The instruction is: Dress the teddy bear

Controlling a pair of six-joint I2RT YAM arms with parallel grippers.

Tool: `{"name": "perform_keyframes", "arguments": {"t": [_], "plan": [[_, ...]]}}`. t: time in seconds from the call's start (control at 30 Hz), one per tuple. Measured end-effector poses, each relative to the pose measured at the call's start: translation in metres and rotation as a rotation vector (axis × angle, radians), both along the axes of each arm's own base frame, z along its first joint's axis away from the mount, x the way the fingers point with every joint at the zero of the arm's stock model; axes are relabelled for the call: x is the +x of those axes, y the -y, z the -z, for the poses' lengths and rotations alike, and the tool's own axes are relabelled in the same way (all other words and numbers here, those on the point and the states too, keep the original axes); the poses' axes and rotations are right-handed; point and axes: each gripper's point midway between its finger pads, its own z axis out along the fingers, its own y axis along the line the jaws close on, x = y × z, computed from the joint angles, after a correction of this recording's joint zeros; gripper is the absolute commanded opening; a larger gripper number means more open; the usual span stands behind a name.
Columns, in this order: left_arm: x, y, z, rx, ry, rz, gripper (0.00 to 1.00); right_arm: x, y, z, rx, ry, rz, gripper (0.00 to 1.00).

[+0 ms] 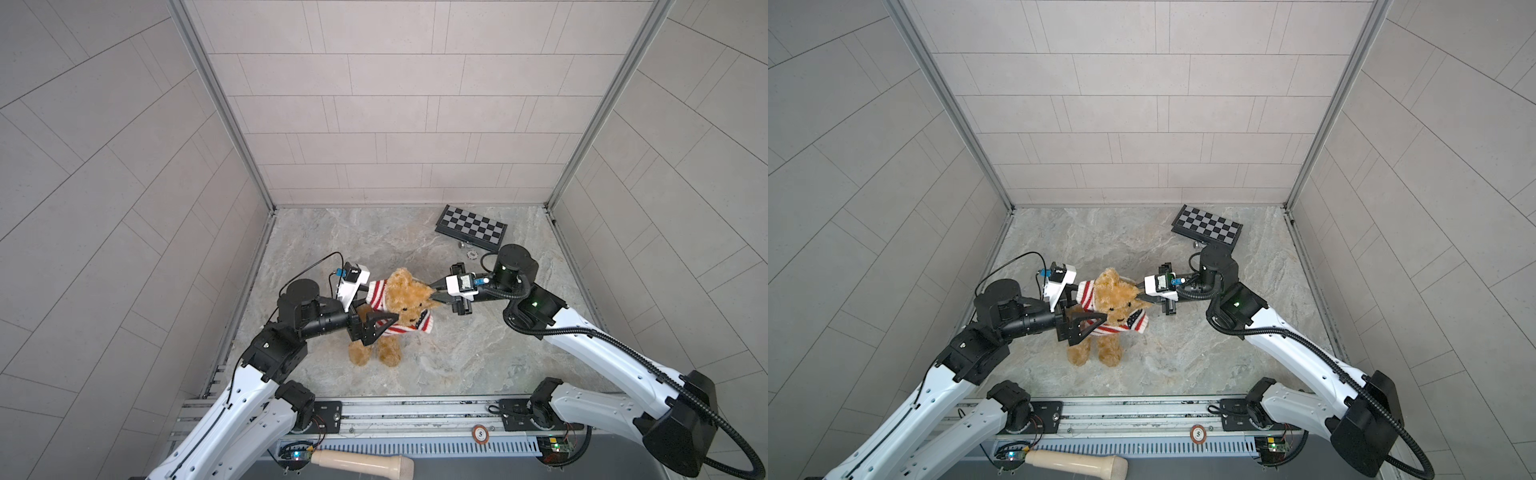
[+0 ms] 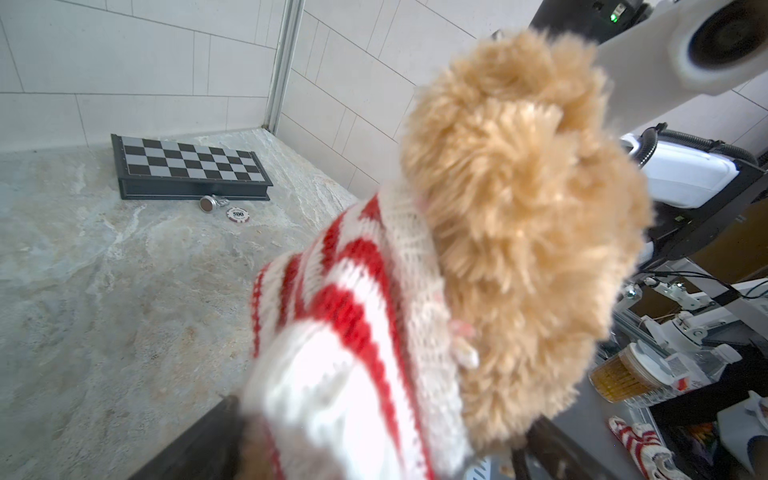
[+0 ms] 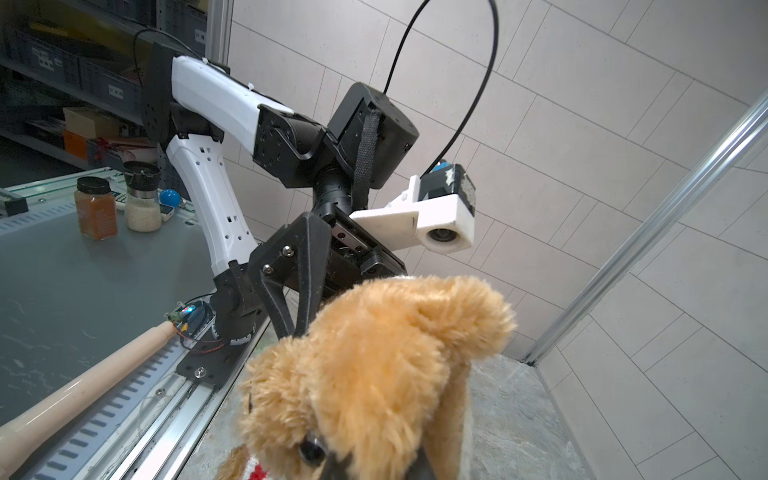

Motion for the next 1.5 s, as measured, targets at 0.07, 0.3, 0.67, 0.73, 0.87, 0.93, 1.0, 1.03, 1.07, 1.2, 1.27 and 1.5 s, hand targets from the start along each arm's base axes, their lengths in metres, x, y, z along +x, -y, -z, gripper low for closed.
{"name": "perform_keyframes", "arguments": {"t": [0.07,0.3,0.67,0.73,0.87,0.93,1.0,1.03,1.07,1.2,1.27,1.5], "plan": [[0.0,-0.002,-0.001,-0.001,0.01,-0.012,1.0,0.0,0.001,-0.004,0.018,0.002,-0.003,0.0],[0.006,-0.012,0.007,0.041,0.011,-0.091,1.0,0.001,0.006,-0.014,0.051,-0.007,-0.013,0.0],[0.02,-0.003,0.021,0.061,-0.048,-0.086,1.0,0.0,0.007,-0.022,0.082,-0.019,-0.019,0.0],[0.02,0.003,0.018,0.034,-0.047,-0.066,1.0,0.0,0.008,-0.026,0.094,-0.016,-0.019,0.0],[0.014,0.015,0.017,-0.006,-0.041,-0.031,0.96,-0.001,0.009,-0.033,0.117,-0.012,-0.025,0.0],[0.012,0.019,0.016,-0.036,-0.037,-0.02,0.85,-0.002,0.009,-0.035,0.125,-0.009,-0.029,0.0],[0.011,0.022,0.016,-0.066,-0.037,-0.017,0.67,-0.002,0.009,-0.036,0.13,-0.009,-0.029,0.0],[0.011,0.022,0.016,-0.078,-0.033,-0.02,0.56,-0.002,0.01,-0.037,0.131,-0.009,-0.03,0.0],[0.011,0.022,0.015,-0.091,-0.032,-0.024,0.49,-0.002,0.01,-0.037,0.132,-0.008,-0.029,0.0],[0.012,0.015,0.003,-0.128,0.007,-0.065,0.14,-0.001,0.01,-0.039,0.137,-0.002,-0.021,0.0],[0.012,0.01,-0.002,-0.129,0.033,-0.098,0.0,0.0,0.01,-0.039,0.139,0.002,-0.013,0.07],[0.032,-0.019,-0.003,-0.006,0.111,-0.304,0.0,0.004,0.011,-0.038,0.141,0.025,0.056,0.49]]}}
